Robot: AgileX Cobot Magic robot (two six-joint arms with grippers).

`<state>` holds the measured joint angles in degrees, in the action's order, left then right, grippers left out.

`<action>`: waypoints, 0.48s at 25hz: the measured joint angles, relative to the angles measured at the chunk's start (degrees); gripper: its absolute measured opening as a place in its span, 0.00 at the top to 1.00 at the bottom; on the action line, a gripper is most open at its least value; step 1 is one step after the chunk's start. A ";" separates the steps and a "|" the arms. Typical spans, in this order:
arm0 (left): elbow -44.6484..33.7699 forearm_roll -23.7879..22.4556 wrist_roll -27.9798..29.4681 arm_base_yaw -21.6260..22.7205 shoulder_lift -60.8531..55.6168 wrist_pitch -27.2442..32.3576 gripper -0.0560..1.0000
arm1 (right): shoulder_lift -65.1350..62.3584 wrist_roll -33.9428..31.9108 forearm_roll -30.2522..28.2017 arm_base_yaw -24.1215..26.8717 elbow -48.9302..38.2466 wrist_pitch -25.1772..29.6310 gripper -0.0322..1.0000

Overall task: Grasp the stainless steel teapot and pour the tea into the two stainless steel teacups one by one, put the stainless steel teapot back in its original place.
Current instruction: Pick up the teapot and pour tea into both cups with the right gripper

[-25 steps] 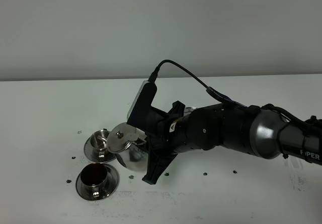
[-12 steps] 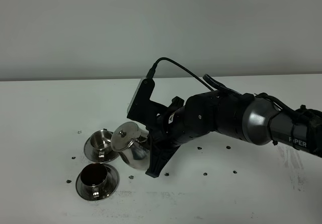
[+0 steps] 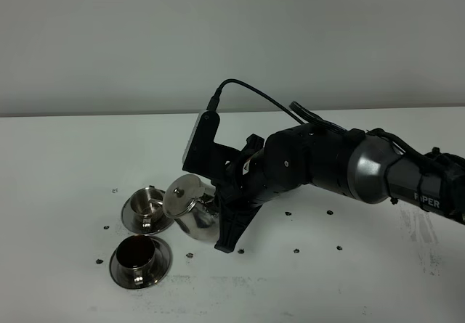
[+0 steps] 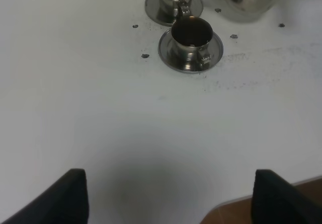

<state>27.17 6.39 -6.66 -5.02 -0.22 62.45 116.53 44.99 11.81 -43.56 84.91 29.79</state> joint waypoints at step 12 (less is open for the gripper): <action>0.00 0.00 0.05 0.00 0.00 0.00 0.32 | 0.07 0.00 -0.94 0.47 2.41 2.53 0.92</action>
<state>27.17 6.39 -6.60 -5.02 -0.22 62.45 116.60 44.99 10.87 -43.09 87.31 32.32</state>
